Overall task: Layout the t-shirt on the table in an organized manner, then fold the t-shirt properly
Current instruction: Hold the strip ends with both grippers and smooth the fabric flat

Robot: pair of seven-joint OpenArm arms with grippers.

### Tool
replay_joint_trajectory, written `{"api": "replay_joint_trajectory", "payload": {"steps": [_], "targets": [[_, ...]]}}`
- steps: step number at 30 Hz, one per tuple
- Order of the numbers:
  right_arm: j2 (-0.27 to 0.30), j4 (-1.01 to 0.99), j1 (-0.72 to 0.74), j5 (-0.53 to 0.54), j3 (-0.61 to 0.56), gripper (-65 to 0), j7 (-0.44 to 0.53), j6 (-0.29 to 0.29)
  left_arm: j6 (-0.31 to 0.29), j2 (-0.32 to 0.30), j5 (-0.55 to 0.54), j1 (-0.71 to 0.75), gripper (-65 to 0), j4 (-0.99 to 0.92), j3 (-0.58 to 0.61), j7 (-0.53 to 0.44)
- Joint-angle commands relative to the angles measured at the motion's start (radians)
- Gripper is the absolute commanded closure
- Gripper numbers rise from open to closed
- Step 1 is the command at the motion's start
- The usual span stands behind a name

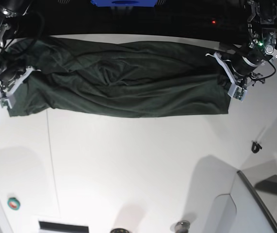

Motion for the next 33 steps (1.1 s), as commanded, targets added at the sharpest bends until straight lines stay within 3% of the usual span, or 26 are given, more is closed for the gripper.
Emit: {"api": "replay_joint_trajectory", "payload": {"steps": [1, 11, 20, 33], "targets": [[0.014, 0.006, 0.007, 0.005, 0.001, -0.8, 0.011, 0.004, 0.002, -0.009, 0.001, -0.004, 0.0, 0.014, -0.007, -0.018], [0.015, 0.000, 0.007, 0.004, 0.006, -0.8, 0.013, 0.002, 0.000, -0.014, 0.016, -0.004, 0.0, 0.014, -0.008, -0.018], [0.066, 0.006, 0.016, 0.004, 0.006, -0.8, 0.013, 0.002, 0.000, -0.034, 0.009, -0.015, 0.0, 0.017, -0.008, -0.017], [0.061, 0.000, 0.015, 0.004, 0.008, -0.8, 0.007, 0.002, 0.000, -0.034, 0.016, -0.017, 0.0, 0.000, -0.005, -0.017]]}}
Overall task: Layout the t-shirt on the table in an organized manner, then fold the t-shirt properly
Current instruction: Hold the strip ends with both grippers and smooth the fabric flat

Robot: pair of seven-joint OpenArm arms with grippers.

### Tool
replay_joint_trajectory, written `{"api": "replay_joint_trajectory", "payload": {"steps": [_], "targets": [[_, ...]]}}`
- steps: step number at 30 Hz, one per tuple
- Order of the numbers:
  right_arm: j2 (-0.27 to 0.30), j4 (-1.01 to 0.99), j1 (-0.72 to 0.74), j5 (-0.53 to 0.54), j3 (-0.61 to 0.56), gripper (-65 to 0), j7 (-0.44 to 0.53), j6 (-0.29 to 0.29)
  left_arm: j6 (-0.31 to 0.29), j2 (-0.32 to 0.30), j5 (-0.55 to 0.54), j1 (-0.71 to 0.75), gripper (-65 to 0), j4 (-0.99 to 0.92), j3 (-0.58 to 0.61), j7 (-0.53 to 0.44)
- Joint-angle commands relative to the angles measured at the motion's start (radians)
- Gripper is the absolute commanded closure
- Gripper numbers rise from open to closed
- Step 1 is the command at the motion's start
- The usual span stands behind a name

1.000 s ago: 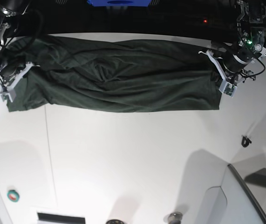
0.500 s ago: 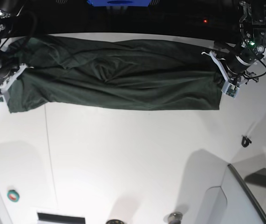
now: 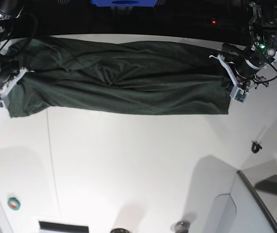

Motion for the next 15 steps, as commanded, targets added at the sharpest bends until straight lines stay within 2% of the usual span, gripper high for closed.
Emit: {"api": "replay_joint_trajectory", "payload": {"steps": [1, 6, 15], "targets": [[0.009, 0.015, 0.003, 0.005, 0.004, -0.8, 0.002, 0.002, 0.001, -0.011, -0.001, -0.003, 0.0, 0.002, -0.005, -0.016], [-0.017, 0.022, -0.026, 0.005, 0.001, -0.8, 0.008, 0.002, 0.001, -0.005, -0.001, 0.008, 0.0, -0.009, 0.004, -0.016], [-0.020, 0.015, -0.026, 0.005, 0.000, -0.8, 0.011, 0.002, 0.001, -0.005, -0.001, 0.020, 0.0, -0.009, 0.004, -0.016]]}}
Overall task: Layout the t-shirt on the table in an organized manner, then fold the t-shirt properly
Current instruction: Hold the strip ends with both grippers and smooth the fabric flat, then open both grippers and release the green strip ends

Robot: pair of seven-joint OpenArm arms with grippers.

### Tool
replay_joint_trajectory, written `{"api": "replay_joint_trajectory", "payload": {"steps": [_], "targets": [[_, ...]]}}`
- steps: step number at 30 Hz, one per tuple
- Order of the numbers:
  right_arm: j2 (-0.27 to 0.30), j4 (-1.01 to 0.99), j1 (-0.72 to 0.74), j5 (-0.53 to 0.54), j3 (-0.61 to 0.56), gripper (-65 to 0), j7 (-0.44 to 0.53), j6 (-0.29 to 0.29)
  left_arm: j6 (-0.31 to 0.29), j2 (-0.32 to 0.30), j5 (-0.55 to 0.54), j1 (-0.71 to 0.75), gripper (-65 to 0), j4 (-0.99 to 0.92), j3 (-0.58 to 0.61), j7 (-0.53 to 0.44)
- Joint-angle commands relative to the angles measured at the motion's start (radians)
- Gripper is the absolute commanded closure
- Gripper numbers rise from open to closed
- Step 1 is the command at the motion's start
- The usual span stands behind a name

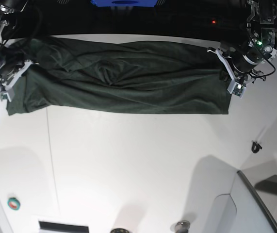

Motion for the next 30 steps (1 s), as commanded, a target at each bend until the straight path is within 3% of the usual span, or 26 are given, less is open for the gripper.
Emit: {"api": "replay_joint_trajectory", "payload": {"steps": [1, 3, 7, 9, 13, 16, 20, 23, 27, 30], "targets": [[0.010, 0.014, 0.015, 0.009, 0.001, -0.8, 0.010, 0.002, 0.000, -0.011, -0.004, 0.001, 0.0, 0.015, -0.005, -0.016], [0.010, 0.014, 0.015, 0.009, 0.001, -1.4, 0.010, 0.002, 0.000, -0.011, -0.004, 0.001, 0.0, 0.015, -0.005, -0.016], [0.009, 0.020, 0.015, 0.009, 0.006, -12.8, 0.010, 0.002, 0.003, -0.011, -0.004, 0.004, 0.0, 0.021, -0.008, -0.016], [0.009, 0.020, 0.015, 0.011, 0.008, -15.0, 0.010, 0.002, 0.003, -0.011, -0.004, 0.007, 0.0, 0.023, -0.011, -0.015], [0.006, 0.046, 0.009, 0.017, 0.009, -15.5, 0.039, 0.005, 0.003, -0.013, -0.004, 0.007, -18.9, 0.023, -0.014, -0.011], [-0.040, 0.120, -0.029, 0.017, 0.009, -15.8, 0.160, 0.007, 0.003, -0.014, -0.007, 0.014, -34.6, 0.023, -0.026, -0.013], [-0.085, 0.178, -0.066, 0.017, 0.003, -27.5, 0.321, 0.008, 0.000, 0.006, -0.022, 0.010, -49.9, 0.035, -0.126, -0.015], [-0.088, 0.178, -0.068, 0.017, 0.000, -37.2, 0.338, 0.011, -0.007, 0.023, -0.122, 0.007, -54.5, 0.044, -0.232, -0.015], [-0.085, 0.180, -0.068, 0.017, 0.000, -36.6, 0.344, 0.011, -0.129, 0.015, -0.334, 0.004, -54.1, -0.017, -0.309, -0.015], [-0.085, 0.183, -0.069, 0.017, 0.000, -36.2, 0.344, 0.011, -0.162, 0.006, -0.358, -0.038, -54.1, -0.103, -0.303, -0.016]]}}
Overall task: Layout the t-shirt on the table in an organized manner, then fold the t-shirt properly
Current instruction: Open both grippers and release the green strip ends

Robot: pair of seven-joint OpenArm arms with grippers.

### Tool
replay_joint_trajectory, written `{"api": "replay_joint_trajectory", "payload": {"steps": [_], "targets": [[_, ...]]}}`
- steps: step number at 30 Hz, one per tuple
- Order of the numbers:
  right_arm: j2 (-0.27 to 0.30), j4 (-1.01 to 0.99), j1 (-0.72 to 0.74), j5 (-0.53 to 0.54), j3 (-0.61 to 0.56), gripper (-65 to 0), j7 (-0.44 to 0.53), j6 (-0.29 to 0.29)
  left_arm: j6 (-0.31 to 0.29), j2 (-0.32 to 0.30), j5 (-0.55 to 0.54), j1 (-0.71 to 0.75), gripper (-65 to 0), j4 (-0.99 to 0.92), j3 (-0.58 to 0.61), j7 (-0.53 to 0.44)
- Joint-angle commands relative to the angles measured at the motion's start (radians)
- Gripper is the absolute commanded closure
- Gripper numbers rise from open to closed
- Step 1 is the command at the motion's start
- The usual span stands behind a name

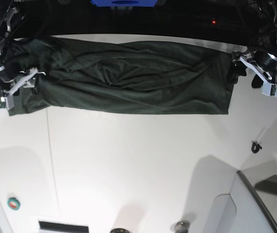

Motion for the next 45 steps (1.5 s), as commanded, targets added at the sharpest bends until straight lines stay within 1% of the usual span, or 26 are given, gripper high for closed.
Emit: {"api": "replay_joint_trajectory", "payload": {"steps": [1, 3, 4, 5, 8, 11, 15, 17, 20, 22, 25, 31, 36, 38, 42, 43, 44, 45], "targets": [[0.008, 0.022, 0.004, 0.010, 0.001, -36.2, 0.021, 0.009, -0.023, -0.016, -0.023, -0.024, -54.1, -0.016, 0.000, -0.024], [0.008, 0.022, 0.004, 0.010, 0.001, -36.2, 0.021, 0.009, -0.056, -0.016, -0.027, -0.056, -54.1, -0.090, -0.002, -0.024], [0.010, 0.022, 0.003, 0.010, 0.001, -36.2, 0.021, 0.009, -0.083, -0.016, -0.027, -0.072, -54.1, -0.128, -0.003, -0.026], [0.010, 0.022, 0.003, 0.010, 0.001, -36.2, 0.021, 0.009, -0.094, -0.017, -0.029, -0.082, -54.1, -0.159, -0.003, -0.026], [0.011, 0.022, 0.003, 0.010, 0.001, -36.2, 0.021, 0.009, -0.094, -0.021, -0.024, -0.107, -54.1, -0.234, -0.003, -0.026], [0.011, 0.022, 0.003, 0.010, 0.001, -36.2, 0.021, 0.009, -0.094, -0.021, -0.024, -0.116, -54.1, -0.262, -0.005, -0.026], [0.011, 0.022, 0.003, 0.010, 0.001, -36.2, 0.021, 0.009, -0.094, -0.030, -0.023, -0.119, -54.1, -0.283, -0.069, -0.026], [0.011, 0.022, 0.003, 0.010, 0.001, -36.2, 0.021, 0.009, -0.094, -0.034, -0.015, -0.122, -54.1, -0.322, -0.076, -0.028], [0.010, 0.022, 0.006, 0.010, 0.001, -36.2, 0.021, 0.009, -0.094, -0.044, 0.077, -0.167, -54.1, -0.380, -0.072, -0.029], [0.010, 0.022, 0.006, 0.010, 0.001, -36.2, 0.021, 0.009, -0.094, -0.022, 0.140, -0.191, -54.1, -0.411, -0.072, -0.029], [0.010, 0.022, 0.007, 0.010, 0.001, -36.2, 0.021, 0.009, -0.094, 0.009, 0.169, -0.198, -54.1, -0.415, -0.071, -0.061], [0.010, 0.022, 0.004, 0.010, 0.001, -36.2, 0.021, 0.009, -0.094, 0.016, 0.166, -0.193, -54.1, -0.423, 0.056, -0.071], [0.010, 0.022, 0.003, 0.010, 0.001, -36.2, 0.021, 0.009, -0.094, 0.041, 0.166, -0.196, -54.1, -0.424, 0.081, -0.071], [0.010, 0.022, 0.003, 0.010, 0.001, -36.2, 0.021, 0.010, -0.094, 0.061, 0.168, -0.194, -54.1, -0.424, 0.092, -0.069], [0.010, 0.022, 0.003, 0.010, 0.001, -36.2, 0.021, 0.010, -0.094, 0.067, 0.166, -0.199, -53.8, -0.471, 0.122, -0.069], [0.010, 0.022, 0.003, 0.010, 0.001, -36.2, 0.021, 0.010, -0.094, 0.067, 0.166, -0.205, -52.5, -0.504, 0.121, -0.071], [0.010, 0.022, 0.003, 0.010, 0.001, -36.2, 0.021, 0.010, -0.094, 0.067, 0.166, -0.208, -49.5, -0.538, 0.121, -0.072], [0.010, 0.022, 0.003, 0.010, 0.001, -36.2, 0.021, 0.010, -0.094, 0.065, 0.166, -0.225, -43.9, -0.573, 0.121, -0.077]]}}
